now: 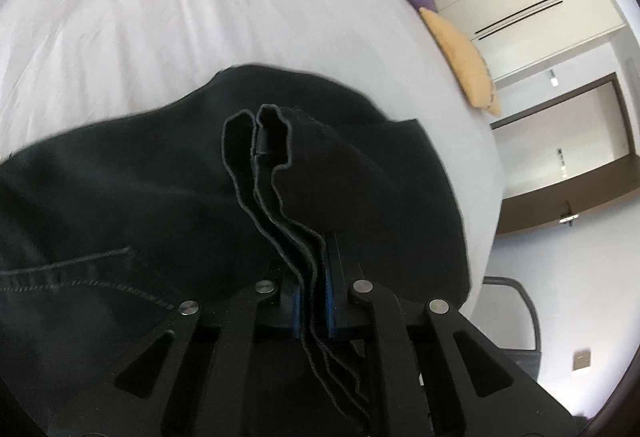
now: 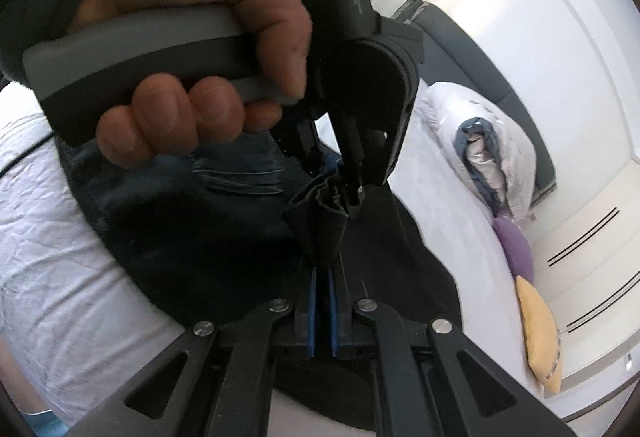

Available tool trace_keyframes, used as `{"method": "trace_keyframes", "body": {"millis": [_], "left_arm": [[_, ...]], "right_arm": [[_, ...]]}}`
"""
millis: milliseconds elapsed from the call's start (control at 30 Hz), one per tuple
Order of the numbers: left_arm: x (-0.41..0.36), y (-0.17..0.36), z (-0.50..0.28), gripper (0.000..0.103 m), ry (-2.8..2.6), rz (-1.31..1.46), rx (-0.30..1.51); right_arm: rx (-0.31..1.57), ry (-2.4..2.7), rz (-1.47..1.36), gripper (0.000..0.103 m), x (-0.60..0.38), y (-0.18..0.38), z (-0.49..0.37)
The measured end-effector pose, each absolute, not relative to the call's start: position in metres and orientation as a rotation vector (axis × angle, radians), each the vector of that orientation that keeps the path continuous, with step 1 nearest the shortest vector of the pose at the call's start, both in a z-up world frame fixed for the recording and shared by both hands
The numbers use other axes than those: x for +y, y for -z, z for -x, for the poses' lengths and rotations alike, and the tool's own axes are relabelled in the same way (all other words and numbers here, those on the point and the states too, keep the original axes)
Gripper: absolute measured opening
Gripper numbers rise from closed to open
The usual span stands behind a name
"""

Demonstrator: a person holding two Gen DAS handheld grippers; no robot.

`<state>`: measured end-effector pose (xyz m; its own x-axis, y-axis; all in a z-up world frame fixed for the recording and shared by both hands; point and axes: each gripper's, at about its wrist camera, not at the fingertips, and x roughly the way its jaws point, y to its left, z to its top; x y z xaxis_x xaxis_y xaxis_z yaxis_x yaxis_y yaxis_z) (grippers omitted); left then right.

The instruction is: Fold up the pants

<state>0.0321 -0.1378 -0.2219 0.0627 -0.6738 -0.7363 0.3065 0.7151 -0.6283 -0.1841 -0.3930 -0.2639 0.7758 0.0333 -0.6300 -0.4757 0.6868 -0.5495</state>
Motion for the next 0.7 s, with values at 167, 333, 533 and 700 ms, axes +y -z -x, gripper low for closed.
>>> {"method": "trace_keyframes", "body": {"millis": [167,333,533,700], "left_arm": [[-0.144,0.223,-0.030,0.007,0.753,0.317,1.295],[-0.149,0.229,-0.025,0.007,0.742,0.292,1.288],[-0.149,0.240,-0.015,0.007,0.747,0.304,1.287],[-0.144,0.242,-0.017,0.009,0.751,0.321,1.313]], "right_arm": [[0.647,-0.331,0.775,0.005,-0.398,0.263,0.182],[0.659,-0.355,0.786,0.005,-0.394,0.267,0.183],[0.679,-0.370,0.794,0.005,-0.400,0.273,0.182],[0.702,-0.380,0.811,0.005,-0.403,0.281,0.171]]}}
